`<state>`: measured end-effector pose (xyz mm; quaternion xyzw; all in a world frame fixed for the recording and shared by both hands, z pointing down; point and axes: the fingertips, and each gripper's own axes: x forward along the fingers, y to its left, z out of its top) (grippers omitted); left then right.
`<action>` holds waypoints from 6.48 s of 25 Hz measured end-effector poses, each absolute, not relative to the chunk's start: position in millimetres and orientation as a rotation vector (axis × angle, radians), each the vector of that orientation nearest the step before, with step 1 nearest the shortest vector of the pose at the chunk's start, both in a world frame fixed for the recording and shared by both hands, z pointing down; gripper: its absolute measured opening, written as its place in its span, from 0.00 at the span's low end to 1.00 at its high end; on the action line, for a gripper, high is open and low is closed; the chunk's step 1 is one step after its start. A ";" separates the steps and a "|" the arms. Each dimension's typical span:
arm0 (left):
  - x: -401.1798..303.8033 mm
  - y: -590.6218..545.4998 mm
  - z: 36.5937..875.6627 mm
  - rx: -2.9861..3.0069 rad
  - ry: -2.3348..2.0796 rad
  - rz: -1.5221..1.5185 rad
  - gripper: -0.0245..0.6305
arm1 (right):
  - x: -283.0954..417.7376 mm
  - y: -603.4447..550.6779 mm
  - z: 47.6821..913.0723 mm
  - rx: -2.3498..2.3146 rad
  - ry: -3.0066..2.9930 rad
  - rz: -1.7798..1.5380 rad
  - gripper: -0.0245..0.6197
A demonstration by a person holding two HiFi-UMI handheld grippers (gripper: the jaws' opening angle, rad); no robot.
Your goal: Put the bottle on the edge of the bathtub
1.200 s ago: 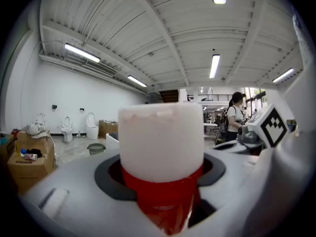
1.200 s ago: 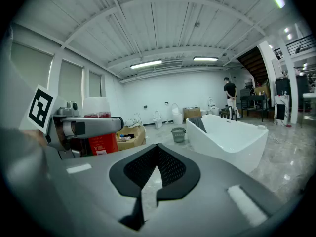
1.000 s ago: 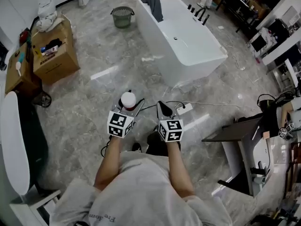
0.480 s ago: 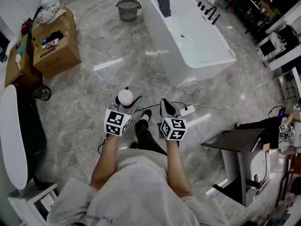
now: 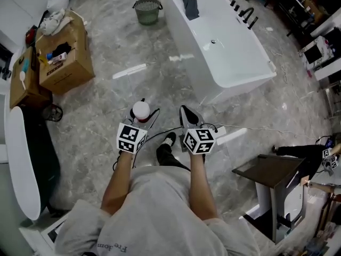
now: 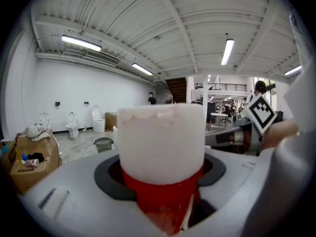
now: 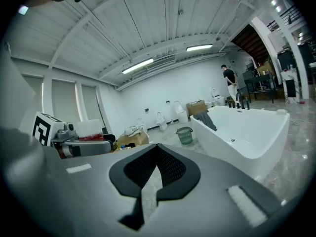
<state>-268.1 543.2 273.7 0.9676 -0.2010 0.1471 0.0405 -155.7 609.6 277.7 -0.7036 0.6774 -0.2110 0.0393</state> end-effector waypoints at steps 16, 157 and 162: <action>-192.4 410.4 260.5 2.944 -0.727 0.454 0.55 | -54.3 495.9 284.0 -2.010 2.216 -0.701 0.04; 87.9 -80.5 690.1 2.716 -0.119 0.767 0.55 | 215.7 -31.5 858.3 -2.104 3.034 -1.925 0.46; 87.5 -90.6 694.1 2.682 -0.185 0.740 0.55 | 221.8 -33.4 881.3 -2.065 3.068 -2.007 0.46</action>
